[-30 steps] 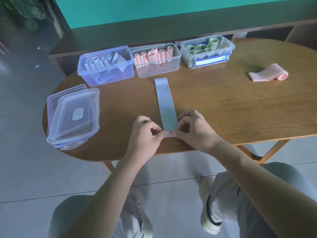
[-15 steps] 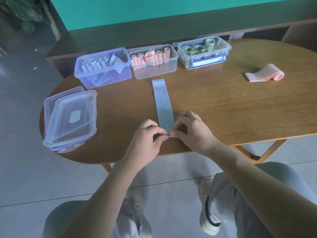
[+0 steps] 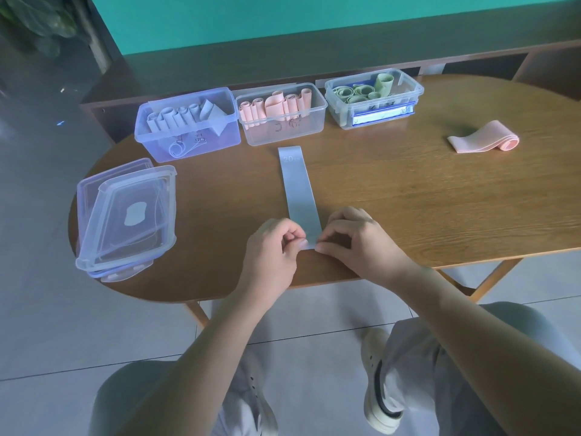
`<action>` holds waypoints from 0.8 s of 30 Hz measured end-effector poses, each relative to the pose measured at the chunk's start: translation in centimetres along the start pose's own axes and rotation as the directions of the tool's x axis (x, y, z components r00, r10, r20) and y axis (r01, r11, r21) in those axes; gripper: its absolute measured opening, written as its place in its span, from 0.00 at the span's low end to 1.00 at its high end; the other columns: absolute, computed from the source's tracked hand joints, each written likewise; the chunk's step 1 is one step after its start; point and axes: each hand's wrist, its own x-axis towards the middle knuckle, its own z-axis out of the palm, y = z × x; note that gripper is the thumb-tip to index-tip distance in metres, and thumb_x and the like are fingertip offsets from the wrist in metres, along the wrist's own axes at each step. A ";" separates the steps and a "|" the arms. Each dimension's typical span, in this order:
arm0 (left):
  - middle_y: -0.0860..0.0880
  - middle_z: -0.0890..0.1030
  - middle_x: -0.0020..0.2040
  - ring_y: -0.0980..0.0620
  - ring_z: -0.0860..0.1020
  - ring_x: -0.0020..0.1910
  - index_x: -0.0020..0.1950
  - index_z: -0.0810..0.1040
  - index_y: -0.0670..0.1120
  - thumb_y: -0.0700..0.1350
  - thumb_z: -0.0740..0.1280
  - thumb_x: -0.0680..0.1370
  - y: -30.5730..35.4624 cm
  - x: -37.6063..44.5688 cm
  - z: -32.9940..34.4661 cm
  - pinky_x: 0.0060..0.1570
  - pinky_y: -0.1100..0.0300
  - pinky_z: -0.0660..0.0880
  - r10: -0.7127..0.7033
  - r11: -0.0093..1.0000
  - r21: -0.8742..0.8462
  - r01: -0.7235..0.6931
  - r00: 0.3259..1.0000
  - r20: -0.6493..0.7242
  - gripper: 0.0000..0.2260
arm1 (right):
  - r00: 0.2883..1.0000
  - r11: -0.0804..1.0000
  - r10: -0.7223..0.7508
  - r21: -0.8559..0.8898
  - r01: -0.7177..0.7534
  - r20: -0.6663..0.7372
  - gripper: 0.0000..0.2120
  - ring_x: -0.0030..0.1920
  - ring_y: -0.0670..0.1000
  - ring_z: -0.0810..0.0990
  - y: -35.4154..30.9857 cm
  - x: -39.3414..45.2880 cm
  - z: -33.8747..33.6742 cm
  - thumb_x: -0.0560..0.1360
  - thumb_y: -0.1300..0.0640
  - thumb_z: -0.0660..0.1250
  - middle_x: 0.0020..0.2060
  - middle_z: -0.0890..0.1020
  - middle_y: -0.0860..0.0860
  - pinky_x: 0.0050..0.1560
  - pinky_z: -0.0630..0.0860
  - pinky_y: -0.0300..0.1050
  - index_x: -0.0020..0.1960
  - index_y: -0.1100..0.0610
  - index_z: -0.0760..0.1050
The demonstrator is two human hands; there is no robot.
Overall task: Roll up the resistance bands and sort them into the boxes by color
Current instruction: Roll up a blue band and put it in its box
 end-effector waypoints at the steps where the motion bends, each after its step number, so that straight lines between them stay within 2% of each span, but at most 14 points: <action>1: 0.55 0.77 0.39 0.59 0.74 0.39 0.43 0.80 0.46 0.35 0.73 0.74 0.0 0.0 0.0 0.38 0.70 0.67 0.016 1.000 0.007 -0.016 1.000 0.000 0.07 | 1.000 1.000 0.005 -0.001 -0.005 -0.011 0.03 0.52 0.47 0.73 0.0 0.1 0.1 0.73 0.52 0.77 0.48 0.77 0.45 0.57 0.64 0.28 0.45 0.50 0.84; 5: 0.54 0.78 0.41 0.57 0.73 0.39 0.44 0.79 0.45 0.32 0.70 0.75 0.0 -0.3 0.2 0.39 0.65 0.71 0.135 0.989 0.065 -0.134 0.991 0.004 0.08 | 0.996 0.999 0.044 0.032 -0.042 -0.072 0.03 0.53 0.50 0.75 -0.3 0.3 0.5 0.71 0.55 0.78 0.48 0.76 0.46 0.57 0.71 0.39 0.43 0.51 0.85; 9: 0.53 0.79 0.43 0.52 0.75 0.43 0.45 0.80 0.44 0.33 0.70 0.77 -0.2 -0.9 0.1 0.43 0.58 0.73 0.218 0.967 0.134 -0.219 0.976 0.020 0.07 | 0.987 0.989 0.141 0.064 -0.136 -0.077 0.06 0.56 0.51 0.75 -0.6 0.4 0.9 0.70 0.55 0.79 0.50 0.76 0.47 0.58 0.69 0.40 0.45 0.50 0.83; 14: 0.50 0.81 0.44 0.51 0.77 0.45 0.45 0.85 0.44 0.38 0.75 0.75 0.0 -0.8 -0.3 0.44 0.60 0.74 0.201 0.975 0.098 -0.198 0.980 -0.013 0.02 | 0.977 0.979 0.201 0.062 -0.196 -0.077 0.04 0.58 0.52 0.74 -0.7 0.9 1.1 0.71 0.56 0.78 0.52 0.76 0.49 0.60 0.66 0.39 0.44 0.52 0.83; 18: 0.48 0.78 0.43 0.51 0.77 0.43 0.44 0.87 0.45 0.39 0.78 0.73 -0.2 -0.4 0.0 0.43 0.63 0.73 0.129 0.989 0.076 -0.125 0.991 -0.040 0.02 | 0.989 0.993 0.107 0.071 -0.100 -0.103 0.04 0.56 0.52 0.75 -0.5 0.6 1.0 0.72 0.56 0.77 0.51 0.75 0.46 0.59 0.71 0.44 0.46 0.52 0.83; 21: 0.48 0.77 0.43 0.51 0.77 0.42 0.44 0.87 0.45 0.39 0.77 0.73 -0.3 -0.1 0.1 0.43 0.64 0.72 0.098 0.994 0.054 -0.096 0.994 -0.036 0.03 | 0.998 0.999 0.004 0.040 -0.001 -0.060 0.03 0.54 0.51 0.73 -0.4 0.4 0.8 0.73 0.55 0.76 0.50 0.76 0.44 0.57 0.73 0.48 0.46 0.49 0.83; 24: 0.46 0.78 0.43 0.51 0.77 0.40 0.44 0.87 0.45 0.39 0.77 0.73 -0.6 0.5 0.3 0.42 0.61 0.73 0.099 0.992 0.080 -0.094 0.994 -0.051 0.02 | 0.997 1.000 0.009 0.008 -0.008 -0.076 0.03 0.52 0.52 0.73 -0.3 0.7 1.0 0.74 0.53 0.76 0.50 0.78 0.44 0.52 0.76 0.52 0.46 0.49 0.84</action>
